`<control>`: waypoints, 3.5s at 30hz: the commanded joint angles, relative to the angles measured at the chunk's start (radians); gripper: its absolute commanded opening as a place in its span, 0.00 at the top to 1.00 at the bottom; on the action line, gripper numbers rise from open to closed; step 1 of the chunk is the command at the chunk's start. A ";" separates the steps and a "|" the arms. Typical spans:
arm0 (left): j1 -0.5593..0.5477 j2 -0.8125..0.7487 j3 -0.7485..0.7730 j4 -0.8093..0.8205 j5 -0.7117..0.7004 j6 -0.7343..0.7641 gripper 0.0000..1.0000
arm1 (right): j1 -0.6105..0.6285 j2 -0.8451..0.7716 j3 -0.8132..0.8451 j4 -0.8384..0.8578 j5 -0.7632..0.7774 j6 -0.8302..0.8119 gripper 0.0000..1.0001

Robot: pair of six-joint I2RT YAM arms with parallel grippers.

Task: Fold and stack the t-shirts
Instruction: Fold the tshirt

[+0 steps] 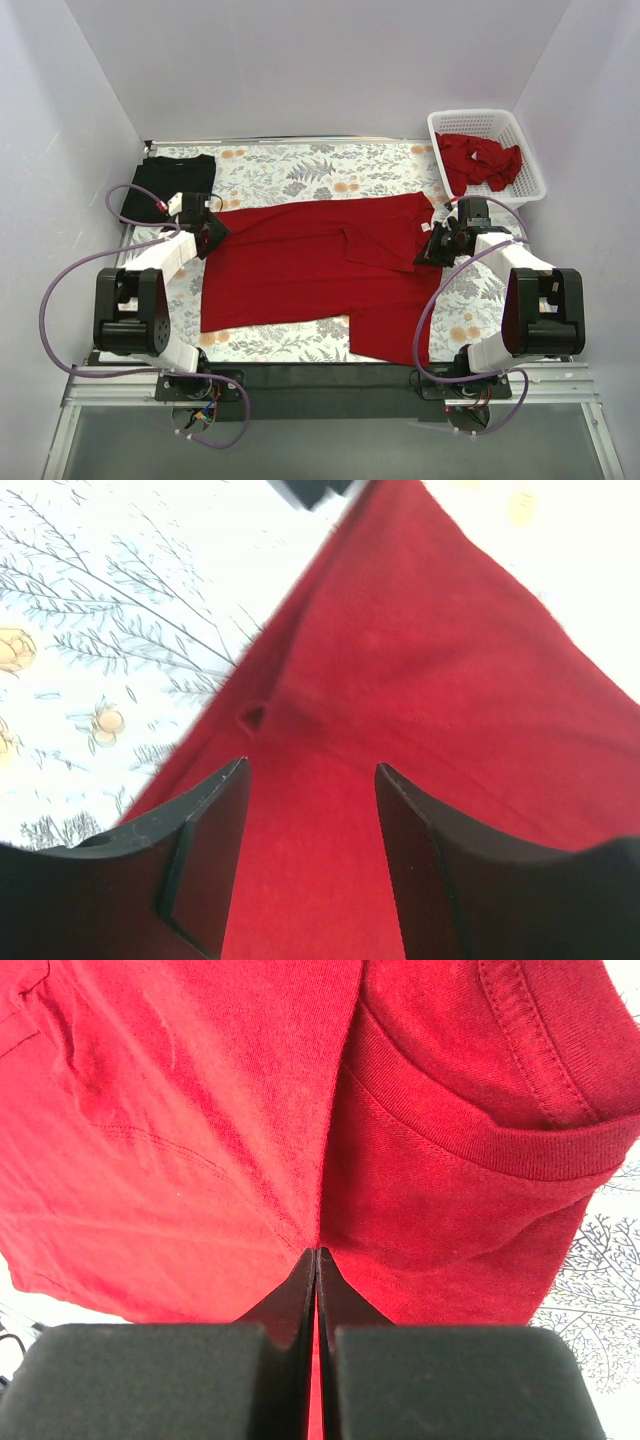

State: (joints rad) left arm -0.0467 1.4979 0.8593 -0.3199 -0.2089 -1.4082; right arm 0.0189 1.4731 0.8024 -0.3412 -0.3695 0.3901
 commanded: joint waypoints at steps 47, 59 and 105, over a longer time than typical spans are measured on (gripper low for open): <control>0.004 0.426 0.454 0.019 0.065 0.172 0.70 | 0.538 0.519 0.676 0.455 -0.169 0.035 0.69; 0.004 0.521 0.464 0.028 0.002 0.163 0.73 | 0.564 0.808 0.810 0.476 -0.184 0.044 0.71; -0.051 0.301 0.262 0.019 -0.119 0.178 0.51 | 0.236 0.495 0.509 0.314 0.055 -0.120 0.68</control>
State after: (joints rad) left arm -0.1020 1.7927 1.1423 -0.2935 -0.2565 -1.2224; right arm 0.2974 1.9717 1.3296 -0.0257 -0.3527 0.2836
